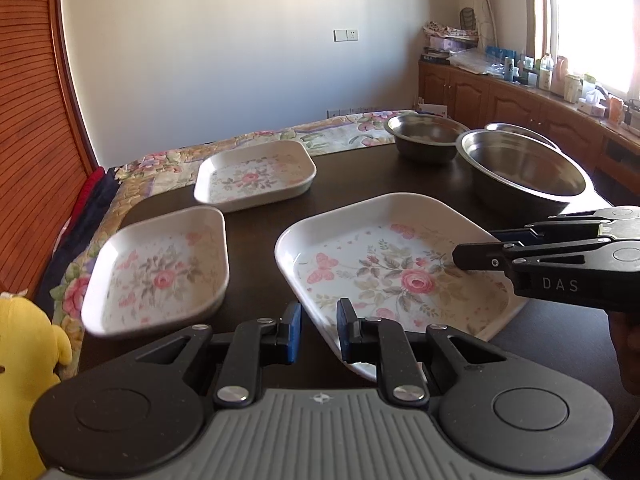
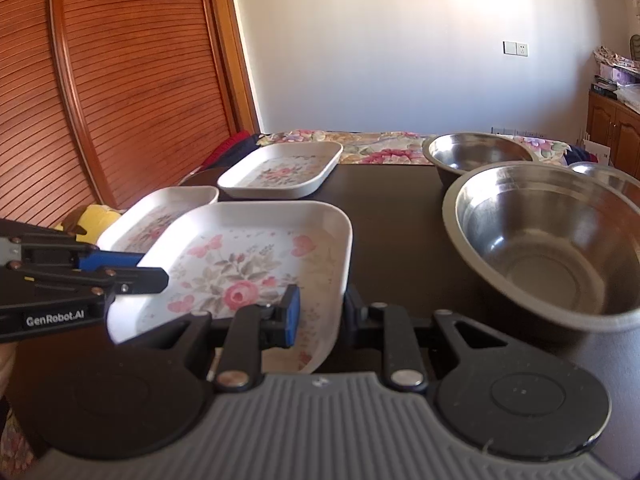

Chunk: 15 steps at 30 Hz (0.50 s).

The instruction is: Organize plates and bowls

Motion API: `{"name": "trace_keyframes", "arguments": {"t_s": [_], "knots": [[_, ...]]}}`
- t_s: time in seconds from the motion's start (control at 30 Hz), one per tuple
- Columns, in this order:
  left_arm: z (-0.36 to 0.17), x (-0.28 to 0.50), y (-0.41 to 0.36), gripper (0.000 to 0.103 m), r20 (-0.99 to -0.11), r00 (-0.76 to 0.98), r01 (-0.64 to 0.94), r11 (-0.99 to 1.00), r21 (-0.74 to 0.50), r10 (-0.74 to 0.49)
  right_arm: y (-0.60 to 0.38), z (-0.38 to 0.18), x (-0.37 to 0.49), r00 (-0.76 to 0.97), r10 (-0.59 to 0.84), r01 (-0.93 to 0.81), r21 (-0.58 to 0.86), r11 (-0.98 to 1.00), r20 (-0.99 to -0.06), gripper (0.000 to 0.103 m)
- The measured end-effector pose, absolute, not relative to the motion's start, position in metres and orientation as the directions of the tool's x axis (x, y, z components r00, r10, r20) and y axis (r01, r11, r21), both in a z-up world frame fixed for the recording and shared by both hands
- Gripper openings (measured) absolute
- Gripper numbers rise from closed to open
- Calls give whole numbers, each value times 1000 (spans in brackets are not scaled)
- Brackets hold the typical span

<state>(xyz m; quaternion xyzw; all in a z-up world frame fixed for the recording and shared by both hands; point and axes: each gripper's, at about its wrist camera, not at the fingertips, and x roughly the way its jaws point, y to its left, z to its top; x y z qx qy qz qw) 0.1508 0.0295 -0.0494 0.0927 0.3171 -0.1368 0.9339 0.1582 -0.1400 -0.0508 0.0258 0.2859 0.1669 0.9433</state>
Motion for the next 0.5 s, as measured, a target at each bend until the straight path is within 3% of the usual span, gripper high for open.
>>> {"name": "trace_keyframes", "arguments": {"t_s": [0.5], "knots": [[-63,107,41,20,-625,759,285,956,67,-182,-136,-55,113,776,345,-315,148,937,-528,25]]}}
